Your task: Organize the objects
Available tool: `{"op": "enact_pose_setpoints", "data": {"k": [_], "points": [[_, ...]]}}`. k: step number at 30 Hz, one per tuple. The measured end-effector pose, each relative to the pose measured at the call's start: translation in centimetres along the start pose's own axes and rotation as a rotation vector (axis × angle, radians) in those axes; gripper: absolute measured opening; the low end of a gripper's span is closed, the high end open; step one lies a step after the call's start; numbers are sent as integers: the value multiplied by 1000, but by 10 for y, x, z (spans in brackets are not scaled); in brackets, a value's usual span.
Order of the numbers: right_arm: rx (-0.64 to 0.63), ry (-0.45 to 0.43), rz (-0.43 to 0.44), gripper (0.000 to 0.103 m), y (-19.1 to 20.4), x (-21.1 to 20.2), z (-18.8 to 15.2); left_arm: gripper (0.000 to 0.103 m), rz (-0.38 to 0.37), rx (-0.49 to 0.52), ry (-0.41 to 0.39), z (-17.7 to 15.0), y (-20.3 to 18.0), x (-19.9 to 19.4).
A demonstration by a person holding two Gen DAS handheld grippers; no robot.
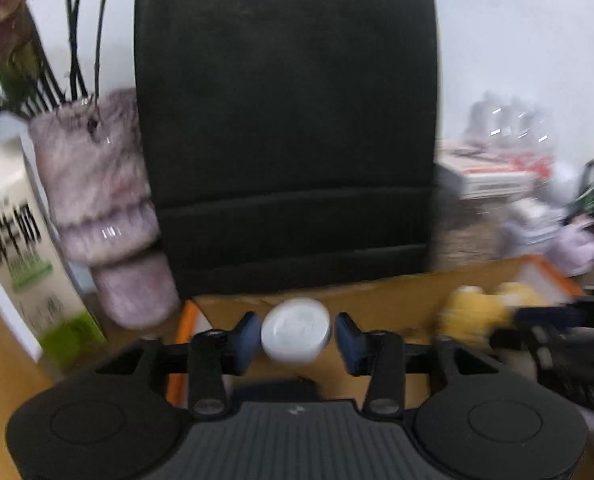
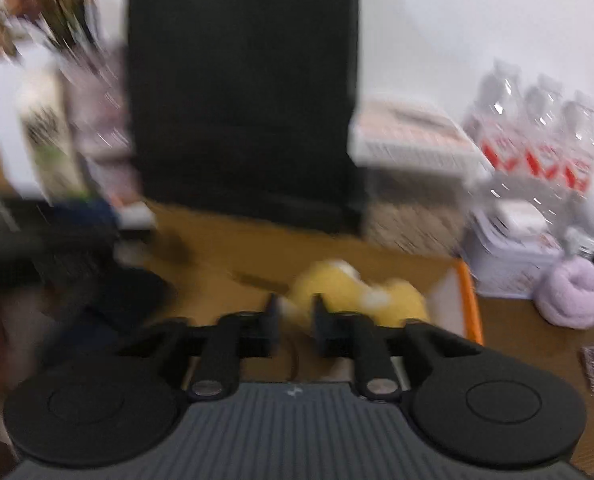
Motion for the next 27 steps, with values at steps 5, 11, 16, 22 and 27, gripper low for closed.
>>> {"op": "enact_pose_setpoints", "data": {"k": [5, 11, 16, 22, 27], "points": [[75, -34, 79, 90, -9, -1, 2, 76, -61, -86, 160, -14, 9, 19], [88, 32, 139, 97, -8, 2, -7, 82, -14, -42, 275, -33, 2, 13], [7, 14, 107, 103, 9, -17, -10, 88, -12, 38, 232, -39, -6, -9], [7, 7, 141, 103, 11, -31, 0, 85, 18, -7, 158, -24, 9, -27], [13, -54, 159, 103, 1, -76, 8, 85, 7, -106, 31, -6, 24, -79]]}}
Point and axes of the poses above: each gripper's, at about its wrist camera, not at the fingertips, and x roughly the way its jaws point, y to its left, z to its top, the point moved 6 cm from there along x, roughly the way its jaws point, and after that the axes turned 8 degrees about -x, right-handed, at the moved point
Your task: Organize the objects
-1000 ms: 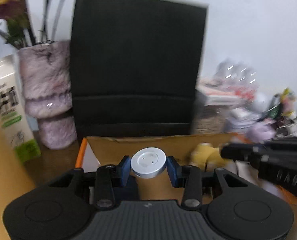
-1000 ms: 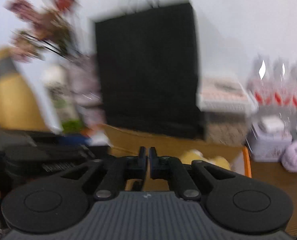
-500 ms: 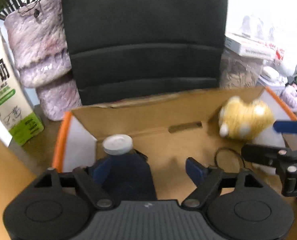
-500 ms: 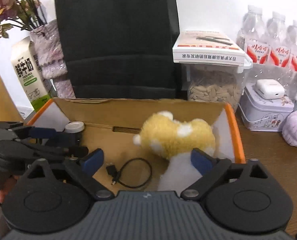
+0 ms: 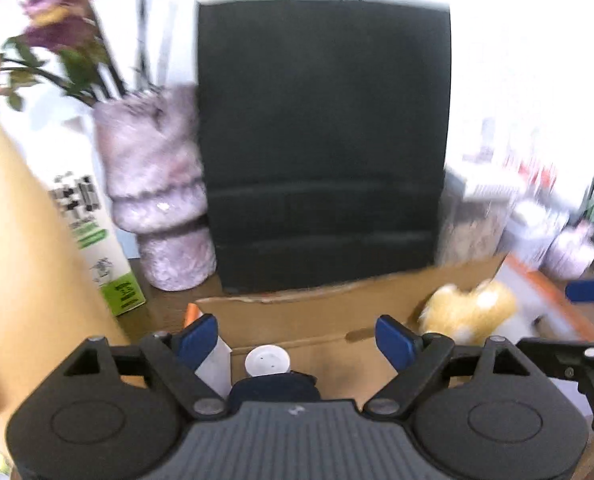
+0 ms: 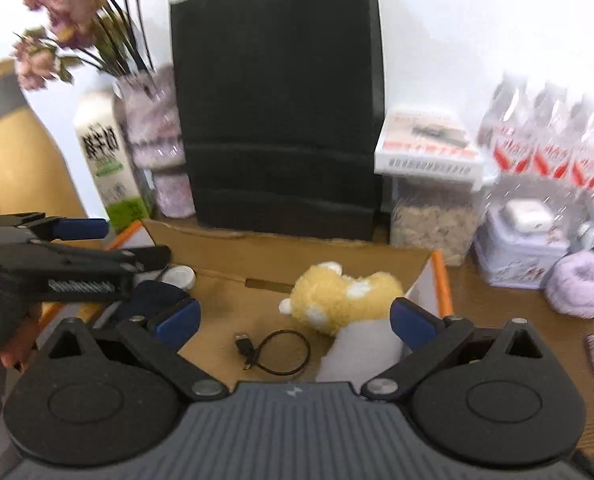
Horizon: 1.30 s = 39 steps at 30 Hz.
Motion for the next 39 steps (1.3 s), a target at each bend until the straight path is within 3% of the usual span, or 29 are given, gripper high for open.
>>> {"op": "enact_pose_setpoints", "data": {"k": [3, 6, 10, 13, 18, 22, 25, 28, 34, 37, 39], "points": [[3, -43, -8, 103, -3, -43, -2, 86, -31, -4, -98, 3, -1, -56], [20, -101, -4, 103, -1, -99, -20, 90, -9, 5, -157, -11, -1, -119], [27, -178, 22, 103, 25, -182, -69, 90, -10, -27, -127, -65, 4, -197], [56, -214, 35, 103, 51, -235, -117, 94, -85, -92, -116, -120, 6, -249], [109, -142, 68, 103, 95, -280, -194, 94, -116, -120, -26, -203, 2, -308], [74, -52, 61, 103, 113, -294, -223, 95, -40, -35, 78, -253, 1, -316], [22, -48, 46, 103, 123, -307, -227, 95, 3, -26, 74, -261, 7, -324], [10, -73, 32, 103, 124, -314, -226, 96, -52, -64, 28, -252, 6, -336], [18, -51, -89, 103, 108, -290, -229, 96, -140, 21, 28, -249, -22, -323], [46, -54, -81, 103, 97, -258, -227, 96, -267, 33, 57, -253, -44, -291], [48, -22, -118, 103, 87, -226, -222, 82, -275, 36, 77, -254, -55, -265]]}}
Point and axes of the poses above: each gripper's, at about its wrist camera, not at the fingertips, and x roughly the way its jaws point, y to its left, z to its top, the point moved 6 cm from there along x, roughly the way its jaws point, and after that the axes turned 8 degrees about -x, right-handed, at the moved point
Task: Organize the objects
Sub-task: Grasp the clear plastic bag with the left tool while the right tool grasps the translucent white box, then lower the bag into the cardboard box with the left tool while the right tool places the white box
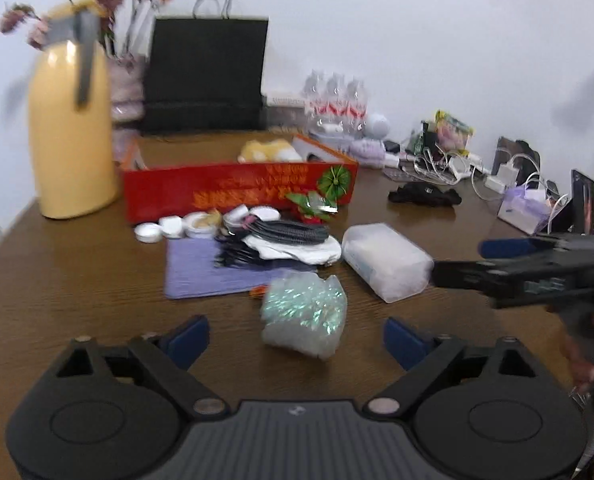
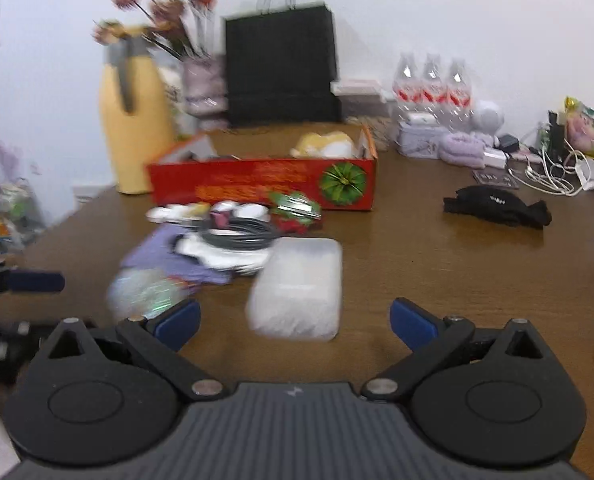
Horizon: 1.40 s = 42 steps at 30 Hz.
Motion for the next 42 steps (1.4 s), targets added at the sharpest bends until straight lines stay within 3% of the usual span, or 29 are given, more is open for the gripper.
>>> {"op": "enact_pose_setpoints", "data": {"k": [4, 5, 6, 8, 15, 19, 23, 26, 29, 32, 37, 39, 42], "points": [[-47, 26, -6, 97, 5, 49, 9, 72, -4, 43, -18, 11, -12, 34], [-47, 31, -10, 87, 5, 58, 10, 53, 11, 56, -11, 12, -13, 40], [-56, 43, -16, 71, 6, 67, 11, 41, 24, 59, -2, 13, -13, 45], [-67, 52, -51, 67, 6, 77, 9, 41, 2, 61, 12, 11, -13, 47], [-14, 46, -11, 67, -3, 48, -2, 38, -40, 81, 25, -3, -17, 21], [42, 18, 32, 67, -4, 6, -16, 48, 25, 67, 28, -14, -11, 4], [85, 19, 39, 67, 0, -18, -33, 36, 40, 42, 30, -20, -4, -7], [115, 4, 55, 67, -1, -29, -33, 34, 64, 8, 0, -9, 3, -18], [114, -53, 63, 67, -6, -37, -17, 34, 49, -18, -55, 16, 16, -32], [97, -99, 45, 66, -22, -28, 14, 34, 111, -9, -115, 67, 37, -33], [33, -202, 80, 66, -47, -5, 110, 35, 93, -16, -154, 178, 56, -10], [-11, -176, 67, 66, -54, 29, 153, 35, 97, -14, -127, 214, 58, 21], [-28, -43, 77, 66, -59, 105, 195, 35, 70, -123, -22, 249, 69, 85]]}}
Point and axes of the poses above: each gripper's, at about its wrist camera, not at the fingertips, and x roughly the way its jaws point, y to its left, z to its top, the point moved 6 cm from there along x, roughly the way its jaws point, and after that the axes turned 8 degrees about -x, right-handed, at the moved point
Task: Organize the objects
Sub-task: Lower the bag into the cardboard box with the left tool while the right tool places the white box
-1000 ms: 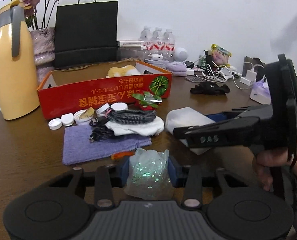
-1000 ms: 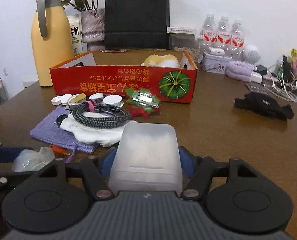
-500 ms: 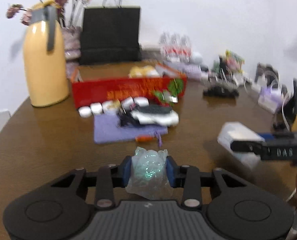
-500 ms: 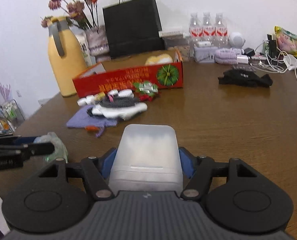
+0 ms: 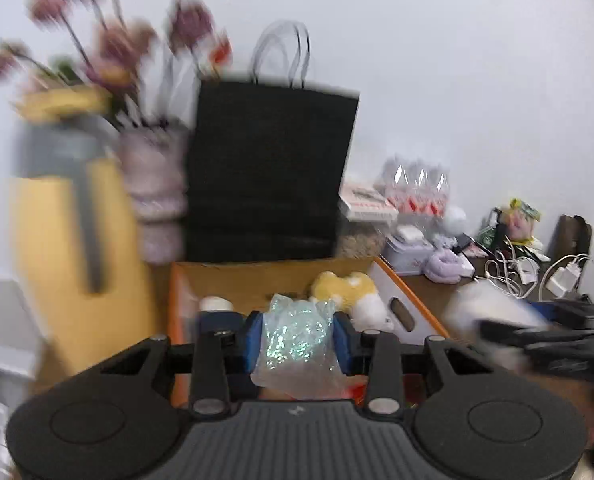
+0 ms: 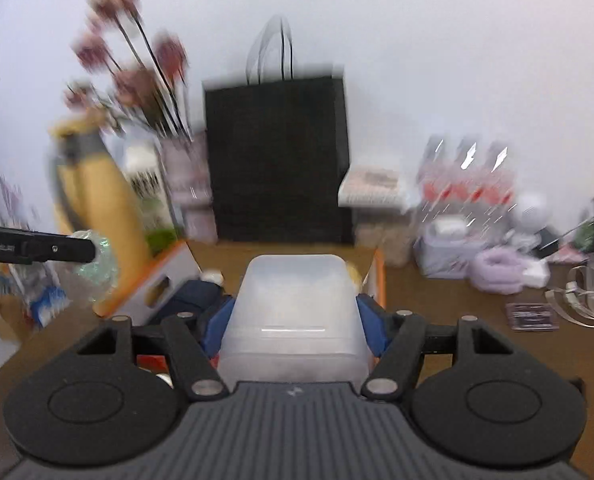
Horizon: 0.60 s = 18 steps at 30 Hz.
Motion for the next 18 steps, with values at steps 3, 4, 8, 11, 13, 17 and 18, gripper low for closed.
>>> {"op": "enact_pose_setpoints", "data": {"k": [3, 4, 8, 11, 13, 17, 18], "points": [[22, 183, -15, 66, -9, 81, 4, 35, 105, -23, 73, 2, 5, 65], [45, 250, -40, 66, -13, 107, 0, 35, 127, -31, 110, -2, 6, 83], [-10, 415, -114, 66, -4, 160, -31, 42, 186, -21, 172, -23, 10, 131], [-103, 404, -173, 86, 6, 164, -46, 59, 206, -48, 165, -32, 18, 142], [-140, 375, -162, 98, 12, 156, -42, 60, 179, -41, 189, -33, 19, 140], [-106, 249, -165, 102, 0, 125, -3, 77, 158, -51, 131, -14, 19, 116], [-85, 223, -161, 103, -4, 116, 5, 78, 156, -45, 105, -8, 18, 108]]}}
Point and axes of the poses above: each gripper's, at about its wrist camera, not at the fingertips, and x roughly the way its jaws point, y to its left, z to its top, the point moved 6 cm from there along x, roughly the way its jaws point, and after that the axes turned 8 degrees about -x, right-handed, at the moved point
